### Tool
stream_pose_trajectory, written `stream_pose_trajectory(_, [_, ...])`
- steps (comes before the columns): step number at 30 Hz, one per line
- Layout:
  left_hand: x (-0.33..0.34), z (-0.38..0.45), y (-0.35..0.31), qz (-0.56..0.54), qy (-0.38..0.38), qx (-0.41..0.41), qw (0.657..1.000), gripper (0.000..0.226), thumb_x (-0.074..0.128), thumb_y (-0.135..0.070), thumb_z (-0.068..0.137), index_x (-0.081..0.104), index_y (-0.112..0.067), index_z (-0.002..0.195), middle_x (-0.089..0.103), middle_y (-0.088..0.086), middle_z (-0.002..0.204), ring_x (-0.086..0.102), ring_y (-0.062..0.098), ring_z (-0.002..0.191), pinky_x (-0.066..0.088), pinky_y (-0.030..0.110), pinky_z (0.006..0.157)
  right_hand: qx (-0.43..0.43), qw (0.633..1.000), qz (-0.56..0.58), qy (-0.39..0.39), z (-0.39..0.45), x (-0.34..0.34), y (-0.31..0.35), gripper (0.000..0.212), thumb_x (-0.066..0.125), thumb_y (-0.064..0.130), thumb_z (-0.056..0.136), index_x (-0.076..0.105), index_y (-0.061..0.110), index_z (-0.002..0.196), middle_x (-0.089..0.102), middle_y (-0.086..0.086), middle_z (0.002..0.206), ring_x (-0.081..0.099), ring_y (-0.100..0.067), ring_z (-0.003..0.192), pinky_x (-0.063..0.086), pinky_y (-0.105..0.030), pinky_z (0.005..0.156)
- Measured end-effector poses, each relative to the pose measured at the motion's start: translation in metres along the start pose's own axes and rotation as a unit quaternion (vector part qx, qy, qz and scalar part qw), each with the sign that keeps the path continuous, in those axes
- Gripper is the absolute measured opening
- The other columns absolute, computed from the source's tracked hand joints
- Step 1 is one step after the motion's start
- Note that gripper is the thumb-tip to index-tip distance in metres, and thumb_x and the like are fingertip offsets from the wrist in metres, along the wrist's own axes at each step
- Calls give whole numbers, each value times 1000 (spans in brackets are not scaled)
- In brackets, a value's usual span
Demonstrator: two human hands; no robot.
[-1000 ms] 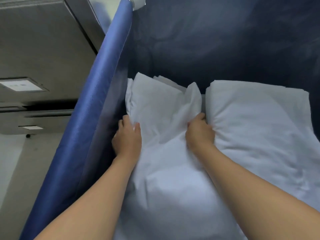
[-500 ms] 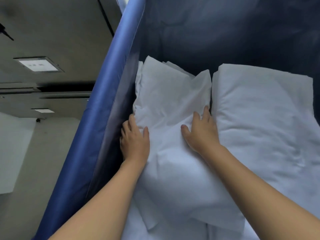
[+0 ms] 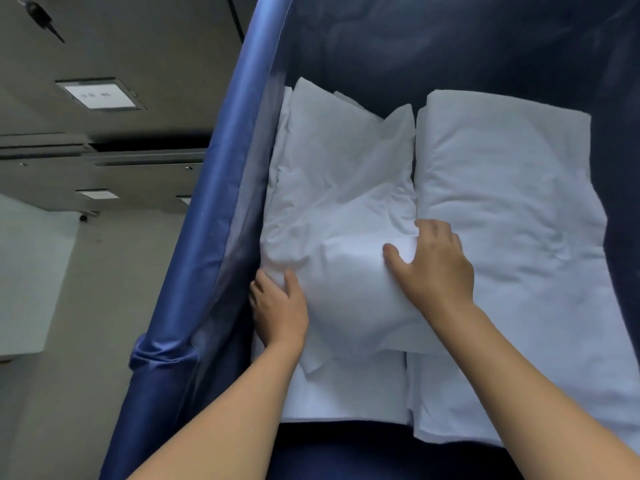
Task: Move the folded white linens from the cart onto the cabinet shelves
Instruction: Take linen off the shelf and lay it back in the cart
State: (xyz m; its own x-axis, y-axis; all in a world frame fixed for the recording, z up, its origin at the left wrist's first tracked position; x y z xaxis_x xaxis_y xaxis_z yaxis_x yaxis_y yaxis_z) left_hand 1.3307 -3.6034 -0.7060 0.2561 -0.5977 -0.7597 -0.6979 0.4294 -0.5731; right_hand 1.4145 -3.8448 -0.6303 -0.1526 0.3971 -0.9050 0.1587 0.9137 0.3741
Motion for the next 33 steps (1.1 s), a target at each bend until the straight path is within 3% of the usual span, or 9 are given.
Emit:
stream_pose_trajectory(2, [-2,-11,15,-53,19,-51,997,53,47,-46,100,47,-8,137,54,14,136,51,33,123,46,44,97,42,998,40,-3,-16,-3,-13,70,59,57,87,43,14,140,48,-7,138,52,-33,118,44,-39,81])
stream_pose_trajectory(7, [-3,6,13,-156,77,-121,977,36,57,-44,95,60,-8,92,63,6,92,58,25,83,40,32,68,126,981,144,-16,-41,-1,-35,74,66,62,80,44,17,133,66,-9,113,60,-35,104,42,-36,78])
stream_pose_trajectory(9, [-2,14,9,-226,99,-149,957,31,62,-37,91,63,-7,92,63,5,89,58,22,78,42,30,64,153,976,158,-12,-43,4,-39,72,68,64,77,47,19,129,66,-7,108,60,-34,103,45,-37,80])
stream_pose_trajectory(14, [13,10,-2,-401,230,-242,853,29,61,-38,88,72,-15,103,75,7,84,68,29,86,55,37,80,199,954,222,36,-52,27,-51,54,71,58,77,52,20,111,66,2,104,61,-29,99,50,-40,83])
stream_pose_trajectory(19, [16,4,-6,-445,251,-272,815,23,63,-43,87,73,-23,94,77,4,80,67,28,88,54,42,88,204,923,317,73,-52,33,-61,34,74,52,79,71,20,91,74,5,88,69,-22,87,53,-38,77])
stream_pose_trajectory(23, [14,1,-13,-442,261,-266,816,26,63,-44,86,72,-22,97,77,4,81,68,28,87,55,40,84,185,884,404,144,-57,31,-63,22,77,37,83,74,20,98,76,5,93,73,-15,85,56,-34,78])
stream_pose_trajectory(28, [6,-9,-20,-426,282,-247,824,37,62,-43,86,73,-16,109,75,8,94,69,29,88,54,40,86,191,885,409,110,-55,36,-61,18,77,31,84,72,19,97,75,6,93,71,-13,87,55,-29,74])
stream_pose_trajectory(30, [0,-10,-25,-422,276,-233,832,44,62,-46,87,71,-16,117,76,7,98,70,28,89,56,38,80,198,881,419,94,-57,38,-59,22,77,33,85,74,17,100,75,5,94,72,-14,88,54,-28,74])
stream_pose_trajectory(33, [-16,-10,-36,-373,262,-214,864,38,61,-48,90,69,-18,111,77,2,89,71,22,83,52,31,68,224,874,416,115,-61,41,-59,35,75,41,85,72,16,109,75,1,103,70,-20,93,55,-32,81])
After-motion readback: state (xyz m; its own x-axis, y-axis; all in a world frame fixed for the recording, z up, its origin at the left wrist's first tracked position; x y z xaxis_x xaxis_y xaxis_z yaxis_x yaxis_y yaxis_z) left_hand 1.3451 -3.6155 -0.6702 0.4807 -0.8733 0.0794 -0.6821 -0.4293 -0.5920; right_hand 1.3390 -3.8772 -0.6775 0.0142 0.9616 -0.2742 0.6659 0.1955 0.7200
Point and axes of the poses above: each hand's wrist, its own z-axis towards the middle knuckle, its own x-axis out of the palm, y = z × x, the point moved 6 cm from there along z, towards the middle knuckle
